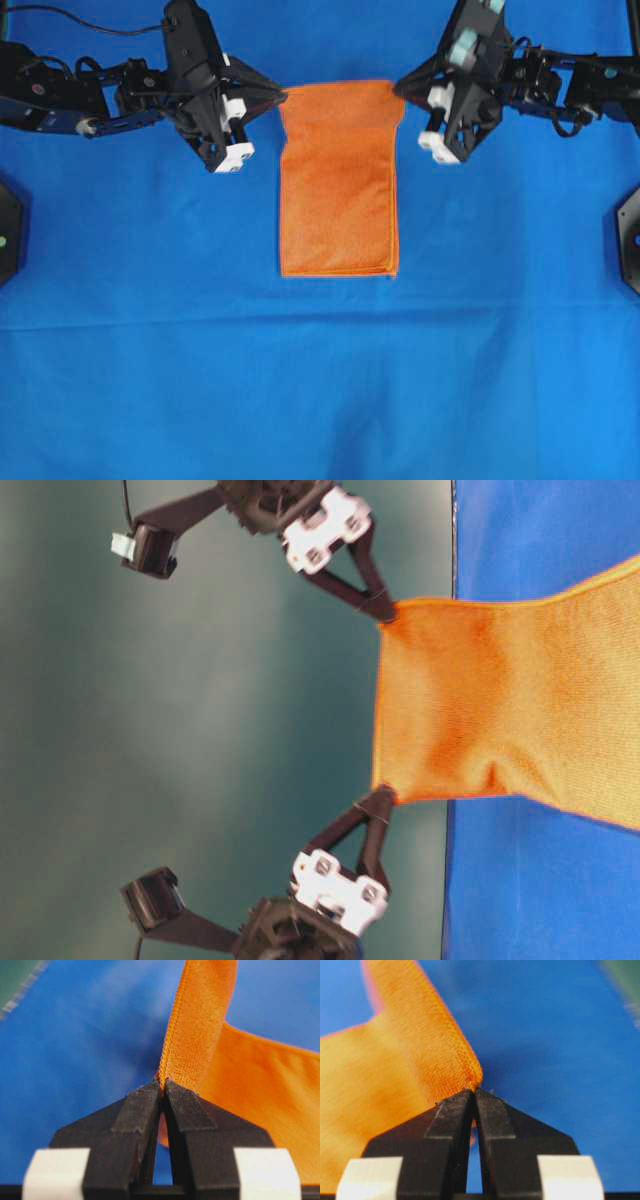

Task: Fold a vertical towel.
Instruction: 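Lift the top edge and fold it down toward the bottom edge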

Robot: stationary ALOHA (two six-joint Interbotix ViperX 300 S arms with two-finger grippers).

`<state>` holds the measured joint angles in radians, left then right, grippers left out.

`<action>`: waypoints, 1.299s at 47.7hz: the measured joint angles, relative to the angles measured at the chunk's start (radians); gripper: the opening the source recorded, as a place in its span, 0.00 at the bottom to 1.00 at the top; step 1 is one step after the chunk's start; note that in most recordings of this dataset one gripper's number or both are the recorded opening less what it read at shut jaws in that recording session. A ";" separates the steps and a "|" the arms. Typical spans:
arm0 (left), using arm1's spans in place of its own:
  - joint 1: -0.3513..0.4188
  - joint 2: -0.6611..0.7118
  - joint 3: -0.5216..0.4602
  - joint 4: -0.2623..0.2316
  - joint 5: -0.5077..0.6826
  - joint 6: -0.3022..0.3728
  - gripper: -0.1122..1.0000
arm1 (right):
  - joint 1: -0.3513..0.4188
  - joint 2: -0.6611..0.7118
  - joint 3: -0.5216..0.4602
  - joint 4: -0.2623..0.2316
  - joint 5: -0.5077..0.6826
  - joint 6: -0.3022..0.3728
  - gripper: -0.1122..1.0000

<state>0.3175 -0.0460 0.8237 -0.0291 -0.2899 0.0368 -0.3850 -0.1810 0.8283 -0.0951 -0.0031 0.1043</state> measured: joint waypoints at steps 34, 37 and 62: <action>-0.348 0.078 0.048 -0.003 0.014 -0.075 0.12 | 0.333 0.046 0.075 0.034 0.006 0.181 0.13; -0.351 0.100 0.044 -0.003 0.014 -0.087 0.12 | 0.337 0.069 0.074 0.034 -0.006 0.192 0.13; -0.388 0.170 0.014 -0.005 0.017 -0.098 0.12 | 0.345 0.133 0.075 0.034 -0.052 0.207 0.13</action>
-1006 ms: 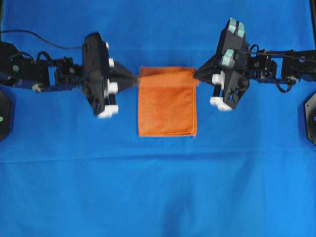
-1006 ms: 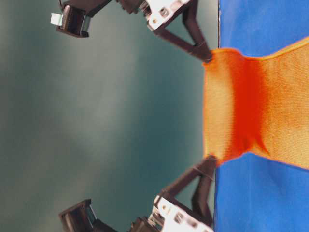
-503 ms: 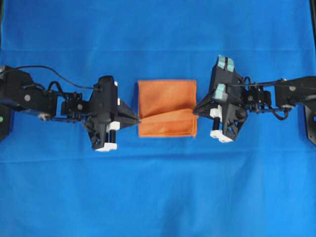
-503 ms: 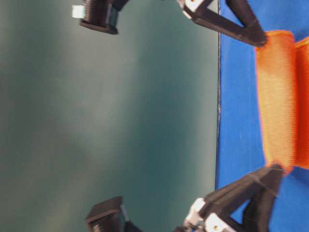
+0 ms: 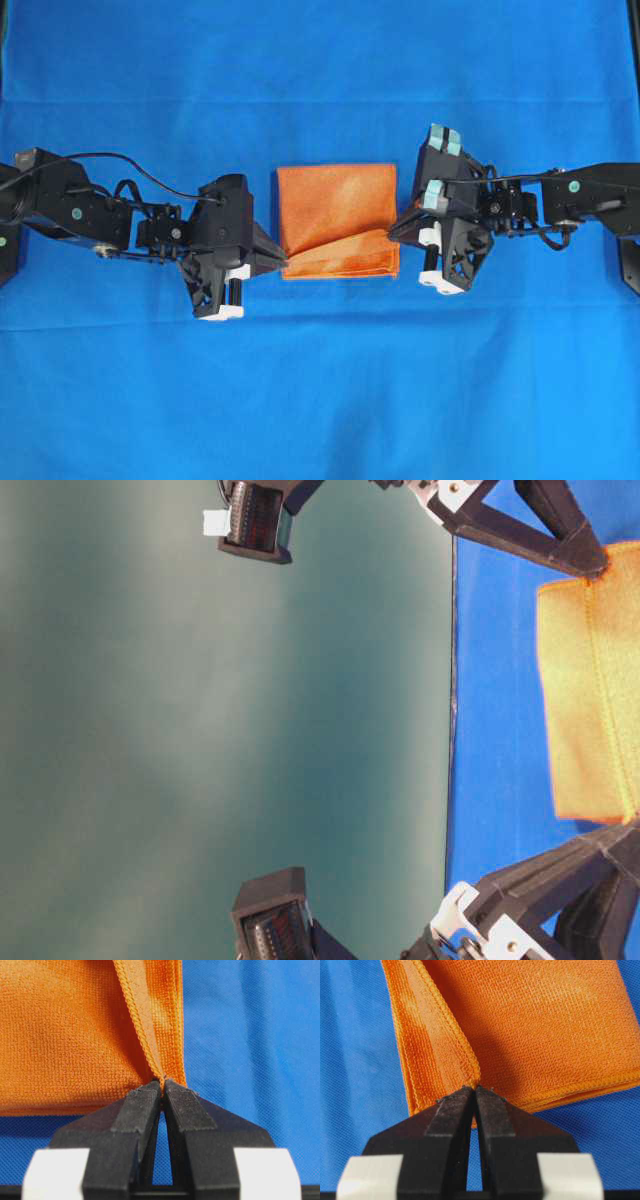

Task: Fold a vertical towel.
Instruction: 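Lift the top edge and fold it down toward the bottom edge, then open both grippers to release the folded edge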

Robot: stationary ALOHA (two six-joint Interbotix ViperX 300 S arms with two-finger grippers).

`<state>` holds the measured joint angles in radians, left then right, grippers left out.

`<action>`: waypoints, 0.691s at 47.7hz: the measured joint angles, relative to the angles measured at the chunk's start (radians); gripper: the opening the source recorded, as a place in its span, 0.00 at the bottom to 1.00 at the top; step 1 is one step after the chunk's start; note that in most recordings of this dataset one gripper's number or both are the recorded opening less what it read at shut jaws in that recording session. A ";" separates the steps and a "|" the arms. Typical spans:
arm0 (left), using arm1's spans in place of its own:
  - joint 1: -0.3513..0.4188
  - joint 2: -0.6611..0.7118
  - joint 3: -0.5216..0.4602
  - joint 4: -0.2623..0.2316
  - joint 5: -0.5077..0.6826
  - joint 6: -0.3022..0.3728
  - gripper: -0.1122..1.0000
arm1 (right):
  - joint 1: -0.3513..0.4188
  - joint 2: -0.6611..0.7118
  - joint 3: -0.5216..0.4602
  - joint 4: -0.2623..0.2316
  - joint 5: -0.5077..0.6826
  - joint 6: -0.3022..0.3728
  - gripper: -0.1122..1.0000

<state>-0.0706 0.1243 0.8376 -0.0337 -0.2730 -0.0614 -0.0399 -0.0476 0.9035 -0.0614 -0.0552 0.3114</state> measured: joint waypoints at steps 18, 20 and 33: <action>-0.006 0.003 0.002 0.002 0.009 0.009 0.58 | 0.023 0.002 0.000 0.002 0.008 0.000 0.66; -0.006 0.003 0.000 0.002 0.011 0.014 0.65 | 0.031 0.002 -0.002 0.002 0.009 0.000 0.70; -0.006 -0.084 0.003 0.002 0.091 0.012 0.69 | 0.052 -0.064 -0.012 0.000 0.032 0.000 0.65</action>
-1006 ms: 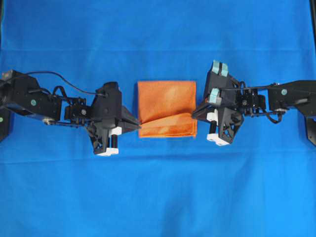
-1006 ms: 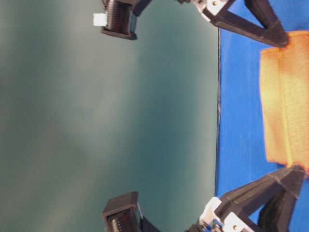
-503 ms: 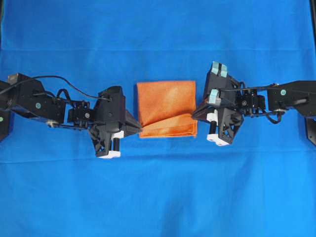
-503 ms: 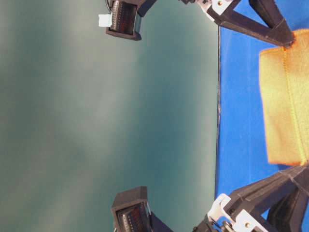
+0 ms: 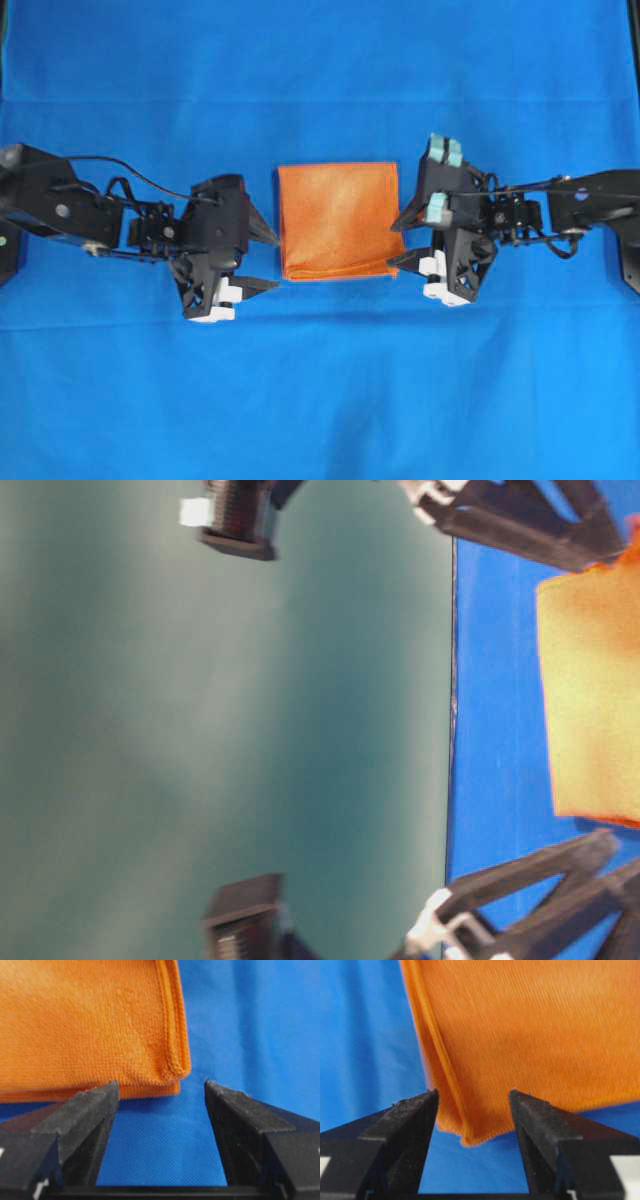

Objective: Fold a vertical towel.

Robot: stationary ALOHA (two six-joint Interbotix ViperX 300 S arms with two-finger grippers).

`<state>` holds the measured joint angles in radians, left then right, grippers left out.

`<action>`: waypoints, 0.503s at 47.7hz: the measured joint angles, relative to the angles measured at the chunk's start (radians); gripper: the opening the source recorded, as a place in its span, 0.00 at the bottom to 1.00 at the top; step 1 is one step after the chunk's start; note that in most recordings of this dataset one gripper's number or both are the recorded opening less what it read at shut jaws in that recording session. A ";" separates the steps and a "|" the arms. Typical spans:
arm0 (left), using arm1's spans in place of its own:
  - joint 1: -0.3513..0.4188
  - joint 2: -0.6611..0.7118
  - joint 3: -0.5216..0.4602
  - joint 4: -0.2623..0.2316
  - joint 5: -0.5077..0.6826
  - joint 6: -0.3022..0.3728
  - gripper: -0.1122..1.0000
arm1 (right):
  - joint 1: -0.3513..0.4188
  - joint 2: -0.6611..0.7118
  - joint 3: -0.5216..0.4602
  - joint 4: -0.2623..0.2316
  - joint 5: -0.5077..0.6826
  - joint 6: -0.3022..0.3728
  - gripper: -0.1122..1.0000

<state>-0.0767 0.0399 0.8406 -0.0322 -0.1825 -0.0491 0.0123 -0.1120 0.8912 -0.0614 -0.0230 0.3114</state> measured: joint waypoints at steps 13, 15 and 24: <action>0.000 -0.190 0.006 0.000 0.124 0.005 0.69 | 0.006 -0.216 -0.006 -0.032 0.083 -0.009 0.65; 0.000 -0.229 0.009 0.000 0.135 0.005 0.69 | 0.006 -0.255 -0.006 -0.048 0.089 -0.009 0.65; 0.000 -0.399 0.054 0.000 0.152 0.003 0.69 | 0.006 -0.433 0.005 -0.107 0.098 -0.011 0.65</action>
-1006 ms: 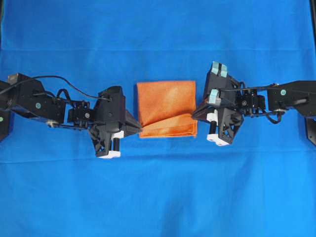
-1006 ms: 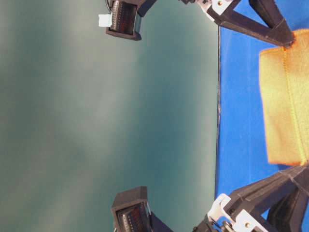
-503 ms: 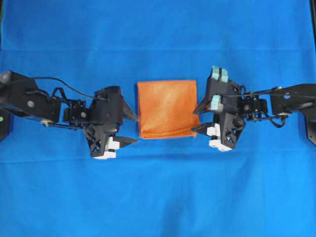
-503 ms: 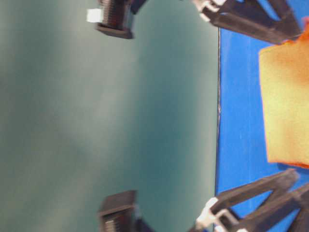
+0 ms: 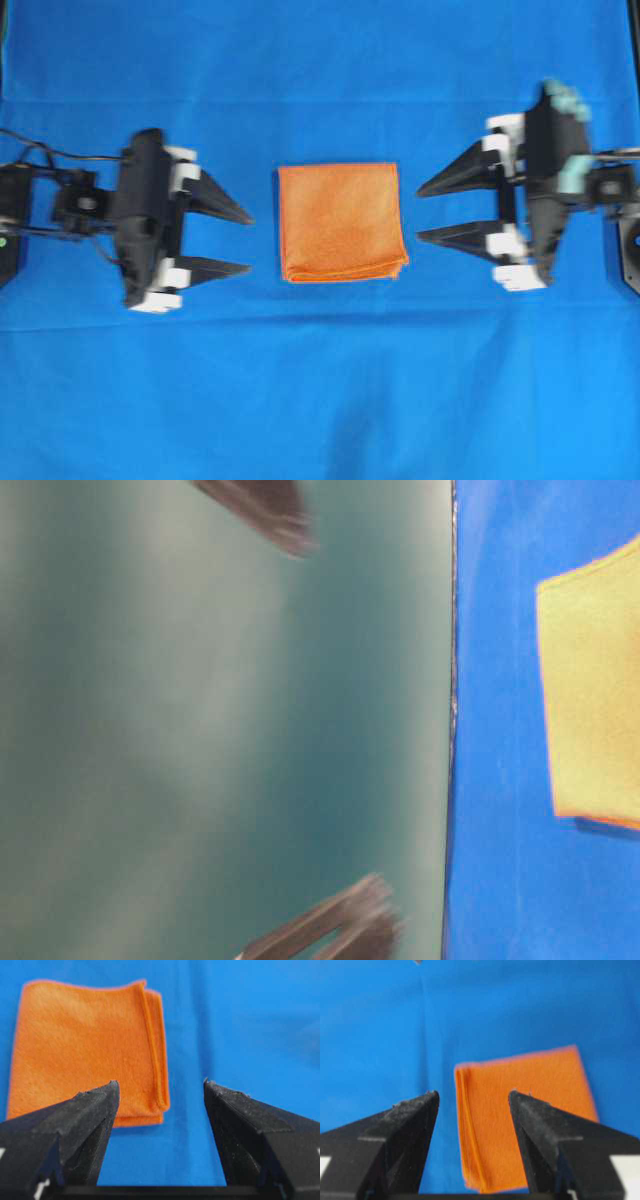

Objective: Fold a vertical towel.

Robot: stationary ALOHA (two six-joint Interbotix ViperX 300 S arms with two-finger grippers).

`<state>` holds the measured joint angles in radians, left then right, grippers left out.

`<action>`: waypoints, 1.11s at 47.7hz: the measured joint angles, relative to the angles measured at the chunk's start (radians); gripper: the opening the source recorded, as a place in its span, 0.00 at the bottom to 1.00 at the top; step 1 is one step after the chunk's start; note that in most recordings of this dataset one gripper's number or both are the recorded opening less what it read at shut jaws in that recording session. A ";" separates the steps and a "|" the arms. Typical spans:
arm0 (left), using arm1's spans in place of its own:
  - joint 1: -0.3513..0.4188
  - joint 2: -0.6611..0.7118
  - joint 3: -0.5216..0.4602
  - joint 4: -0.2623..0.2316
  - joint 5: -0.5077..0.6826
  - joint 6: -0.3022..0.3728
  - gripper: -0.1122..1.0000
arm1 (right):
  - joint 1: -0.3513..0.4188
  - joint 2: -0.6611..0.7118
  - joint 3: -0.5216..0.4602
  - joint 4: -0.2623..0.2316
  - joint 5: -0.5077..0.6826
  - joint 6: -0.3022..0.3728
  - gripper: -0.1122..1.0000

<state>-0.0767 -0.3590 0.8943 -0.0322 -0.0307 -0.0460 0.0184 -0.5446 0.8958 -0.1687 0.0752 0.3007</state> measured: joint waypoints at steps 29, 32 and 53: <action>0.018 -0.669 0.325 0.000 0.003 0.003 0.68 | -0.017 -0.517 0.235 -0.052 0.074 0.000 0.65; 0.018 -0.732 0.360 0.000 0.011 0.003 0.68 | -0.028 -0.552 0.272 -0.052 0.061 0.002 0.65; 0.020 -0.973 0.511 0.000 0.087 0.002 0.67 | -0.101 -0.618 0.468 -0.043 -0.109 0.009 0.65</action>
<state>-0.0568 -1.3315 1.4051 -0.0322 0.0568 -0.0445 -0.0828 -1.1628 1.3637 -0.2117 -0.0337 0.3099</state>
